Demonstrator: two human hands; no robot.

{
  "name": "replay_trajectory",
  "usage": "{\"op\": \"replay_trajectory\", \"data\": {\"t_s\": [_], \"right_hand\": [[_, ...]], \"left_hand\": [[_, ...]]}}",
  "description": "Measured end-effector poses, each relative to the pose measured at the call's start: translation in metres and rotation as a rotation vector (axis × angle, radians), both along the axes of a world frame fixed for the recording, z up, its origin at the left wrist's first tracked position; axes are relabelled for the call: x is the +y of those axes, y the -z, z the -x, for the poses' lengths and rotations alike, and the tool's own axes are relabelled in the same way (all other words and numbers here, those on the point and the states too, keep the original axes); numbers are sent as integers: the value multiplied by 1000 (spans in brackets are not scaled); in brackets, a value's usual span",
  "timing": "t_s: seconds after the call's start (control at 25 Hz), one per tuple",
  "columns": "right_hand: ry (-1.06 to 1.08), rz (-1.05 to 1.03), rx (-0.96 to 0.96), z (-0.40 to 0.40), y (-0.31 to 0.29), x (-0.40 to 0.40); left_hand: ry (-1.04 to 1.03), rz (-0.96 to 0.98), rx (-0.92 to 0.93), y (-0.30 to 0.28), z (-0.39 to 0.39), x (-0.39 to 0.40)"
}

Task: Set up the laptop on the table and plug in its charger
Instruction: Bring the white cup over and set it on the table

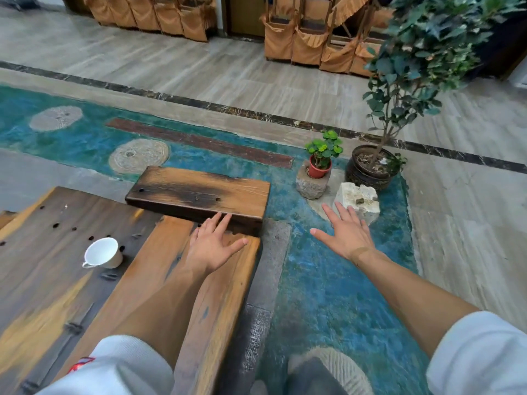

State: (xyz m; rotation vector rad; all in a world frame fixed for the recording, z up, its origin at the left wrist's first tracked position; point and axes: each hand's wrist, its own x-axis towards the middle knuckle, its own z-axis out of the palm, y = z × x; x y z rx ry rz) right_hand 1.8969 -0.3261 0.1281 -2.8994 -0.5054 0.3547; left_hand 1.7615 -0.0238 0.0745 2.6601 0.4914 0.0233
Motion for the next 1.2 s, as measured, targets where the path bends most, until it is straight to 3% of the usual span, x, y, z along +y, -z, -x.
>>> {"op": "replay_trajectory", "data": {"t_s": [0.68,0.92,1.2], "right_hand": [[-638,-20,68,-182,16,251],[-880,-18,103,-170,19,339],[-1107,-13,130,-97,26,425]], "left_hand": [[-606,35,98,-9,-41,106],[-875,32,62,-16,7,116],[-1115,48,81,-15,89,133]]}}
